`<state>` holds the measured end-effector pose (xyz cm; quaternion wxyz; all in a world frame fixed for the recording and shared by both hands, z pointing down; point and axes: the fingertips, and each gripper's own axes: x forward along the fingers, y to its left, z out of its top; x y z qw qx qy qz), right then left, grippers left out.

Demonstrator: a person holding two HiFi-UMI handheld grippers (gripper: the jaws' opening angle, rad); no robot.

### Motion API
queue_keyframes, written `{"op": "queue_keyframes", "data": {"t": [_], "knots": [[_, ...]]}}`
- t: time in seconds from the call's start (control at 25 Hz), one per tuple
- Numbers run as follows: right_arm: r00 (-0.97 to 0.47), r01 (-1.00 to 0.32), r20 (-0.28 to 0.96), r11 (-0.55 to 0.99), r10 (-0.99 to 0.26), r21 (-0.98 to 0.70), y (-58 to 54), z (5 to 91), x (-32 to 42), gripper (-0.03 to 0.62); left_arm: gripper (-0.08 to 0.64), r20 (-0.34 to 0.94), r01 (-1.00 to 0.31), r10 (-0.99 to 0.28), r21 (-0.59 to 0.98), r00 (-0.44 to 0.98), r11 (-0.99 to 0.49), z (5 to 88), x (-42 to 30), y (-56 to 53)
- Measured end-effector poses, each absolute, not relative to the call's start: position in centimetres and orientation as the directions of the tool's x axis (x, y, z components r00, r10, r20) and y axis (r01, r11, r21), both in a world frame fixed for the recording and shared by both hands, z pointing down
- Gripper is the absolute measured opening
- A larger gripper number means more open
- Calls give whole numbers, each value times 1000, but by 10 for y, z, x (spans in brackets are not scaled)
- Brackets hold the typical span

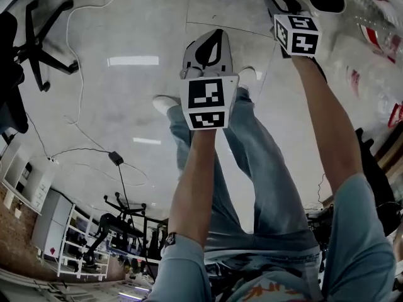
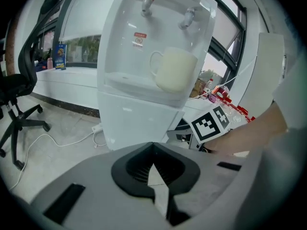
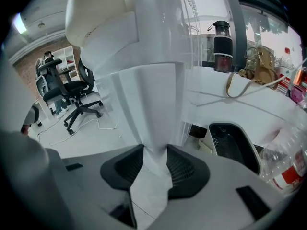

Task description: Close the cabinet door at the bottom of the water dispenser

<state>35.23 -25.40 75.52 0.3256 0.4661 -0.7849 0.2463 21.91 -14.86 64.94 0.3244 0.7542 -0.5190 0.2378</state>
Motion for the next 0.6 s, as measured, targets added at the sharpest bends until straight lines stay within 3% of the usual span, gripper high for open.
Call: {"op": "queue_keyframes", "data": {"t": [0.6], "knots": [[-339, -928, 743, 336, -578, -162, -278, 753, 357, 147, 11, 712, -954, -634, 232, 301, -192, 644, 203, -136]]}}
